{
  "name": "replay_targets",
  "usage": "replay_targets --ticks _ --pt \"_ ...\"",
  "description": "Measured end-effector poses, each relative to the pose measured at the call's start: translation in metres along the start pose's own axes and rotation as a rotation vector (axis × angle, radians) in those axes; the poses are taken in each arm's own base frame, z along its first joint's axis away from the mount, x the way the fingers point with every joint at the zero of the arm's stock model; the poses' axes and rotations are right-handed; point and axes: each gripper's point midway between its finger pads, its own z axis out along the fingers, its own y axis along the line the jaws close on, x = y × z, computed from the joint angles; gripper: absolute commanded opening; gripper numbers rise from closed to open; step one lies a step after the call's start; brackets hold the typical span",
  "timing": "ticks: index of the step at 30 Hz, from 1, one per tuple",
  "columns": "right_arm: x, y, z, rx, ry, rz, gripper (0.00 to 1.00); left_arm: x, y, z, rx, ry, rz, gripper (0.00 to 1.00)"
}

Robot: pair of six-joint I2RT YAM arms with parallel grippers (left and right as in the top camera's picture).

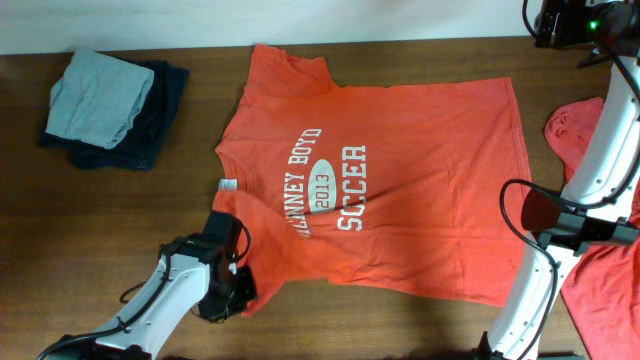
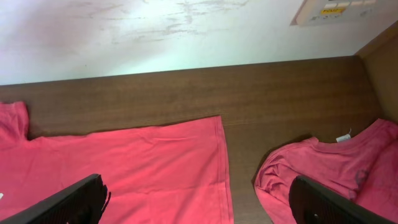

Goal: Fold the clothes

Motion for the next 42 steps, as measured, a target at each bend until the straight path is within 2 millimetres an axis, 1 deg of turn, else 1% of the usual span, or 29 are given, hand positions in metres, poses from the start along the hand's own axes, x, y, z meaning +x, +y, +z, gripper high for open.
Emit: replay_targets --ticks 2,4,6,10,13,16,20,27,34,38,42 --pt "0.0 0.0 0.0 0.0 0.0 0.0 0.99 0.01 0.005 -0.004 -0.026 0.044 0.001 0.0" --pt "0.0 0.0 0.0 0.0 0.0 0.0 0.99 0.013 0.005 -0.013 -0.04 0.065 0.008 0.0" --pt "0.0 0.0 0.0 0.0 0.0 0.0 0.99 0.01 0.003 -0.023 -0.046 0.06 0.021 0.0" --pt "0.0 0.0 0.0 0.0 0.0 0.0 0.99 -0.004 -0.003 -0.046 -0.06 0.013 0.049 0.0" --pt "0.0 0.0 0.0 0.0 0.0 0.0 0.98 -0.01 -0.005 -0.058 -0.072 -0.01 0.067 0.0" --pt "0.0 0.0 0.0 0.0 0.0 0.0 0.98 -0.009 -0.003 -0.062 -0.087 -0.004 0.074 0.0" --pt "0.0 0.0 0.0 0.0 0.0 0.001 0.99 0.001 0.004 -0.063 -0.117 0.037 0.075 0.0" --pt "0.0 0.0 0.0 0.0 0.0 0.001 0.99 0.014 0.011 -0.066 -0.142 0.089 0.069 0.0" --pt "0.0 0.0 0.0 0.0 0.0 0.0 0.98 0.029 0.01 -0.073 -0.131 0.16 0.056 0.0" --pt "0.0 0.0 0.0 0.0 0.0 0.0 0.99 0.033 0.008 -0.081 -0.129 0.176 0.053 0.0" --pt "0.0 0.0 0.0 0.0 0.0 0.0 0.99 0.032 0.006 -0.095 -0.132 0.173 0.054 0.0"
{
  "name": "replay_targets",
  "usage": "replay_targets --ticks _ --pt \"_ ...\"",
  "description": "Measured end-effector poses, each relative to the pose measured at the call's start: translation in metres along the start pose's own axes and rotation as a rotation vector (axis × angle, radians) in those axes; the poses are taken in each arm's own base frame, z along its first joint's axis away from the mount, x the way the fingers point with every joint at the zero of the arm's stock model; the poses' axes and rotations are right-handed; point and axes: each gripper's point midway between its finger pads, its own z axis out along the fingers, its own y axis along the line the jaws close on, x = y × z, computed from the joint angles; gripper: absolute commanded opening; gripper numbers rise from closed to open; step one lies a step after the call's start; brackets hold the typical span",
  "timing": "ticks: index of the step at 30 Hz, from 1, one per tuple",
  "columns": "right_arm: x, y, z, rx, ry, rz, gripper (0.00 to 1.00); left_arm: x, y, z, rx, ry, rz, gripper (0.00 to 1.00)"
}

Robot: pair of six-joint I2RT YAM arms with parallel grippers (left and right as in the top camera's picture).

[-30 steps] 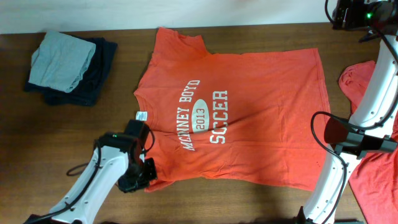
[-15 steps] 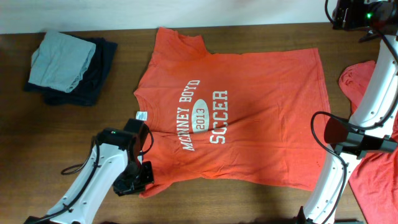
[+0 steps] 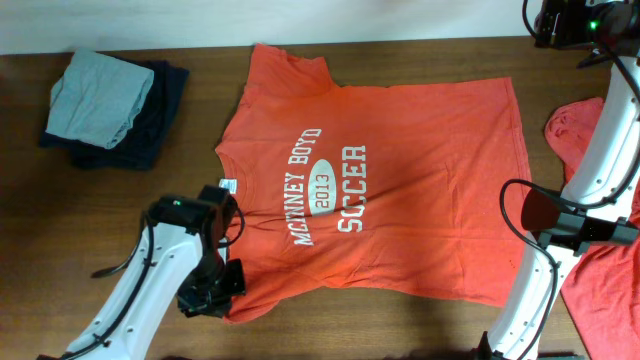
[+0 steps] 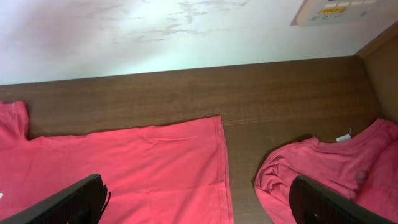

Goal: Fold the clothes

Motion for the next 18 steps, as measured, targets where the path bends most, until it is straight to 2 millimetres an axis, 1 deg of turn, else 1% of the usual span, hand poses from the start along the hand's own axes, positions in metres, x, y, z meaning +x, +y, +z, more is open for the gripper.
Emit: replay_targets --ticks 3,6,10,18 --pt "0.0 0.0 0.0 0.0 0.0 0.0 0.99 0.0 0.001 -0.01 -0.01 -0.012 0.001 0.0" --pt "0.0 0.0 0.0 0.0 0.0 0.001 0.99 0.0 0.002 -0.015 -0.01 -0.032 0.003 0.0" --pt "0.0 0.0 0.0 0.0 0.0 0.0 0.99 0.004 0.004 -0.018 -0.008 -0.044 0.004 0.0" --pt "0.0 0.0 0.0 0.0 0.0 0.0 0.98 0.005 0.004 -0.019 -0.001 -0.055 -0.004 0.01"
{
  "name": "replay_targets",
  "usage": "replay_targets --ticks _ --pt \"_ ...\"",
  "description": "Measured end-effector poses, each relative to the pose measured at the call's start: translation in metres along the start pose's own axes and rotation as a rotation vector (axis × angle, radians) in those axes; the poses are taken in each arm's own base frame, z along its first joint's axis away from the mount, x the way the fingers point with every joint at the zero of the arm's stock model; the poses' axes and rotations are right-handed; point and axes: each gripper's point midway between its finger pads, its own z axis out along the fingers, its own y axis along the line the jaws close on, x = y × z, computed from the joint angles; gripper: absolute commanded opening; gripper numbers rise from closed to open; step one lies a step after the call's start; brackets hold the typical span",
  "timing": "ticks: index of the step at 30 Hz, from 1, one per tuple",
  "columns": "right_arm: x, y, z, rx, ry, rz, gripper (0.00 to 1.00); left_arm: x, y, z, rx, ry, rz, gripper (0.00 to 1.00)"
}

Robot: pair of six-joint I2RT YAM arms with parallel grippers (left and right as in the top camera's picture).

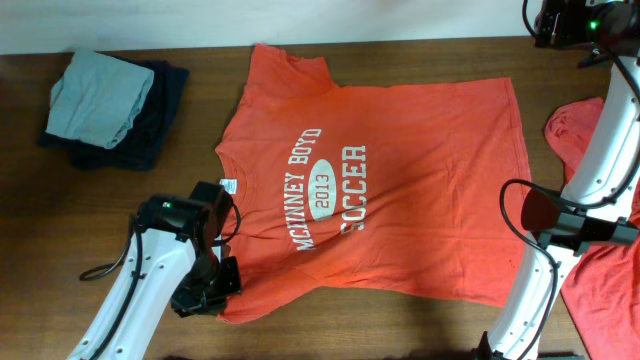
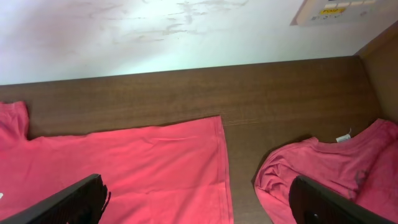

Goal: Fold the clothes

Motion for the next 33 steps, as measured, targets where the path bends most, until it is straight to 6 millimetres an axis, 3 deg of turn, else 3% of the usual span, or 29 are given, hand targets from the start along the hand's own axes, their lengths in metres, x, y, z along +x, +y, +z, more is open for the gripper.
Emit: replay_targets --ticks 18,33 --pt "0.0 0.0 0.0 0.0 0.0 0.0 0.99 0.019 -0.032 -0.002 0.153 0.091 0.006 0.0" --pt "0.0 0.0 0.0 0.0 0.0 0.0 0.98 0.047 -0.057 0.003 0.139 0.145 0.047 0.0"
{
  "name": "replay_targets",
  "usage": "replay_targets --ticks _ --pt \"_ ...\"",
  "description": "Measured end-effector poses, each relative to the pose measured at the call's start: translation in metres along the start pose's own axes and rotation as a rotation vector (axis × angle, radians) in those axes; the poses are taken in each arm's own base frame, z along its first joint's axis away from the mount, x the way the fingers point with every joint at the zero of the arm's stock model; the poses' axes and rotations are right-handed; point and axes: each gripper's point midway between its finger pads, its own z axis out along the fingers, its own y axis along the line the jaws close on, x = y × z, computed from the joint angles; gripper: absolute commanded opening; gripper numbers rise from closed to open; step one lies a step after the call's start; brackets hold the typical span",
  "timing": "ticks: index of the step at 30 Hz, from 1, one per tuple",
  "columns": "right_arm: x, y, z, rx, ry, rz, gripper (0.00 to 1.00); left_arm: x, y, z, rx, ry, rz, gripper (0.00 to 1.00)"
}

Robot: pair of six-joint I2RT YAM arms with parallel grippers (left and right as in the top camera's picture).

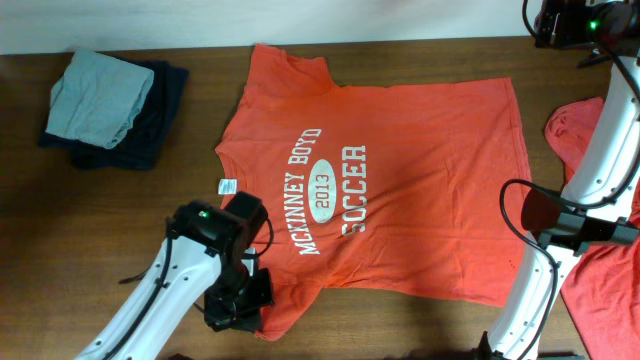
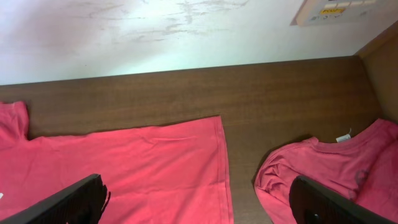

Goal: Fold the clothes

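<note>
An orange T-shirt (image 1: 420, 190) with white "SOCCER" print lies spread flat on the brown table, its neck to the left. My left gripper (image 1: 238, 303) sits on the shirt's near-left sleeve at the front edge. The wrist body hides its fingers, so its state does not show. My right gripper (image 2: 199, 205) hangs wide open and high above the shirt's far-right corner (image 2: 186, 162), holding nothing.
A folded stack of grey and navy clothes (image 1: 105, 105) rests at the far left. A crumpled red garment (image 1: 600, 270) lies at the right edge beside the right arm, and also shows in the right wrist view (image 2: 323, 174). A white neck tag (image 1: 227, 186) pokes out.
My left gripper has moved right and slightly nearer, from beside the sleeve's outer edge to over the sleeve. The sleeve's outer edge now sits further right. The right arm has not moved.
The left gripper first sat on the bunched near-left sleeve. Later it was further left with the sleeve drawn out flatter, and it stayed there at the last earlier moment. Now it is back to the right over the sleeve. The right gripper stayed open and still throughout.
</note>
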Motion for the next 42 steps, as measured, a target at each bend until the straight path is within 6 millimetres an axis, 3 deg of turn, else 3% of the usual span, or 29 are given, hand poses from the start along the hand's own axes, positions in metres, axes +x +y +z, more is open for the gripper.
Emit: replay_targets --ticks 15,24,30,42 --pt "0.0 0.0 0.0 0.0 0.0 0.0 0.99 0.021 -0.013 0.01 -0.032 0.032 -0.013 0.0" --pt "0.0 0.0 0.0 0.0 0.0 0.0 0.98 0.02 -0.022 0.015 -0.036 -0.001 -0.017 0.0" --pt "0.0 0.0 0.0 0.0 0.0 0.0 0.99 0.009 -0.013 0.014 -0.085 -0.064 -0.028 0.0" --pt "0.0 0.0 0.0 0.0 0.0 0.001 0.99 -0.034 -0.003 0.002 -0.108 -0.234 -0.055 0.0"
